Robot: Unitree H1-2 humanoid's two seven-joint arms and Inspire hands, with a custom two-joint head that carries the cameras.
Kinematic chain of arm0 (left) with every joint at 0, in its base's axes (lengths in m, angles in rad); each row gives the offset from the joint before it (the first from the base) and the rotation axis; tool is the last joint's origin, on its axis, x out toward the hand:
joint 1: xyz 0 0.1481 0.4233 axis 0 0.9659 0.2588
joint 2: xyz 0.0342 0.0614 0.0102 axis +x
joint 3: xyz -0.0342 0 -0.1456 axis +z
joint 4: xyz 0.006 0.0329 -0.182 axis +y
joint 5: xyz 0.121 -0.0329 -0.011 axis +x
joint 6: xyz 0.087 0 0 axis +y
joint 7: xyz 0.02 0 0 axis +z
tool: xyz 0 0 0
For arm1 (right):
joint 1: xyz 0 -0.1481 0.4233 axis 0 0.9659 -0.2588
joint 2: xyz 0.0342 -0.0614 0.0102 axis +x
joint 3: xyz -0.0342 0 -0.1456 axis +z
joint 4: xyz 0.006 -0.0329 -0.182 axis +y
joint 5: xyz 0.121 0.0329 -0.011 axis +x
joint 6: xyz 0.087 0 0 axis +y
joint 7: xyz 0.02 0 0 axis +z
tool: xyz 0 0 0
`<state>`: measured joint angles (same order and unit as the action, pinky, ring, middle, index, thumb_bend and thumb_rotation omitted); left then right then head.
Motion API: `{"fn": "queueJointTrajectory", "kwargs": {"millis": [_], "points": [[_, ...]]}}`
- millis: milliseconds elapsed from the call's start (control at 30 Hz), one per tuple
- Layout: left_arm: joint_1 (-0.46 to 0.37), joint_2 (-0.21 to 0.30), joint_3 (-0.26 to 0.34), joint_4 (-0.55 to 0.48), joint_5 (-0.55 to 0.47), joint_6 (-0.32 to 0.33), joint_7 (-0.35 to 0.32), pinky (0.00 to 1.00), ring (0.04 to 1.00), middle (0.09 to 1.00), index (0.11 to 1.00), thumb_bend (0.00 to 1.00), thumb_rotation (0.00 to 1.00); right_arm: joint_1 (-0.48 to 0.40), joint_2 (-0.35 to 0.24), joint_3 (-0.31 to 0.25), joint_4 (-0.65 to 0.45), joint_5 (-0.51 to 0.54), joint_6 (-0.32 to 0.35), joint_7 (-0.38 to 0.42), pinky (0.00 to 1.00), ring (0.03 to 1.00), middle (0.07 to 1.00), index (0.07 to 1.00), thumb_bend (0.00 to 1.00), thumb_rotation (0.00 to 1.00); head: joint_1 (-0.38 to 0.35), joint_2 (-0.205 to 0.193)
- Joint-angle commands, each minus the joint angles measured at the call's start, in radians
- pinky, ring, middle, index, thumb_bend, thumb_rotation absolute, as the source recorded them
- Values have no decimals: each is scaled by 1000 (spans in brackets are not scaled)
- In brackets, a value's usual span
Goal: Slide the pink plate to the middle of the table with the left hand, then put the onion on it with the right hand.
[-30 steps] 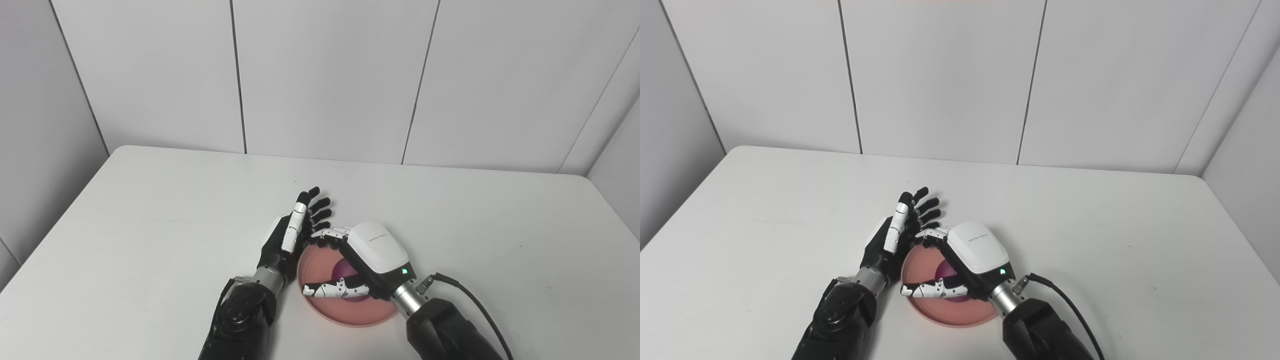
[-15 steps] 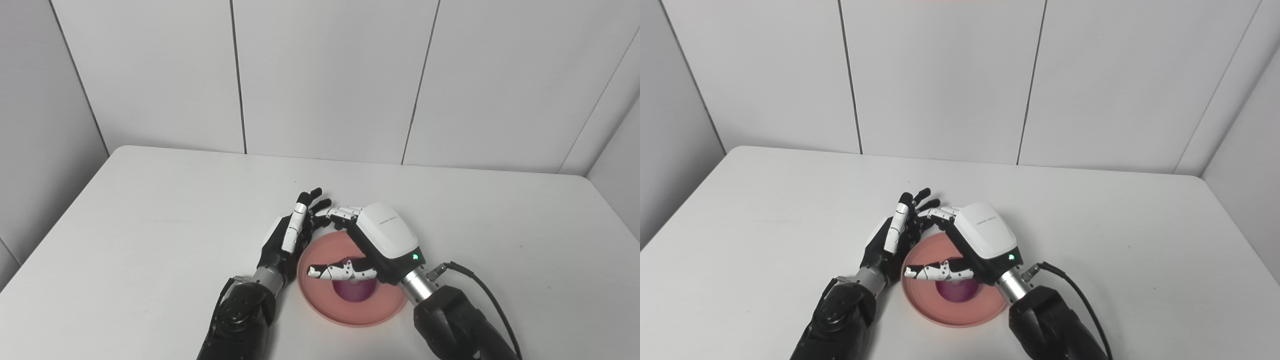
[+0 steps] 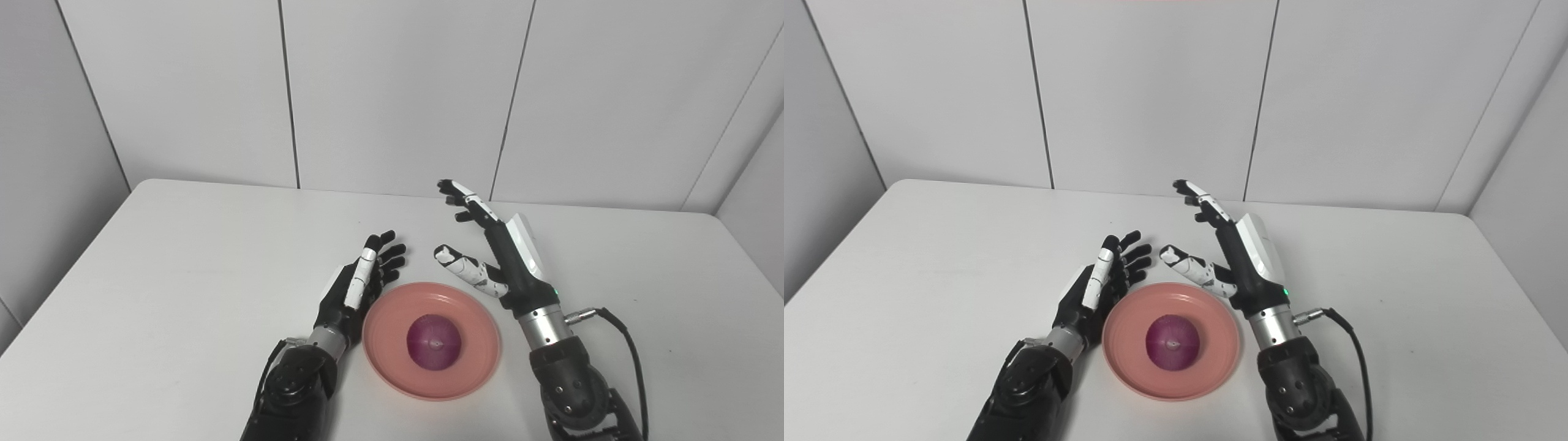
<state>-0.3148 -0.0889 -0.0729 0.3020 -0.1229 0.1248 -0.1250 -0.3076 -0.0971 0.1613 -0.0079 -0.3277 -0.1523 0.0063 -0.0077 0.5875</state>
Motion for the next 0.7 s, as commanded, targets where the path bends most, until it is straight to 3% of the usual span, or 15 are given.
{"fn": "queueJointTrajectory", "kwargs": {"millis": [0, 167, 367, 567, 667], "points": [[23, 3, 12, 24, 3, 75, 19, 896, 889, 890, 900, 722, 945, -30, 16, -39, -19, 65, 43, 1, 917, 941, 944, 943, 847, 1000, -2, 1], [32, 8, 32, -10, 4, 65, 28, 895, 889, 893, 906, 719, 948, -9, 26, -110, -6, 169, 133, 14, 997, 997, 988, 993, 910, 1000, -16, 2], [71, 18, 44, -33, 51, -36, 65, 967, 938, 937, 963, 750, 949, 42, 50, -201, 9, 308, 185, 3, 1000, 962, 958, 980, 908, 1000, -33, 5], [98, 14, 38, -63, 94, -128, 87, 1000, 1000, 999, 1000, 777, 964, 83, 69, -216, 10, 362, 249, 8, 1000, 1000, 985, 999, 925, 1000, -38, 8], [122, 0, 23, -106, 142, -131, 123, 1000, 1000, 1000, 1000, 789, 958, 102, 72, -207, 14, 369, 262, 12, 1000, 1000, 997, 1000, 896, 1000, -40, 8]]}}
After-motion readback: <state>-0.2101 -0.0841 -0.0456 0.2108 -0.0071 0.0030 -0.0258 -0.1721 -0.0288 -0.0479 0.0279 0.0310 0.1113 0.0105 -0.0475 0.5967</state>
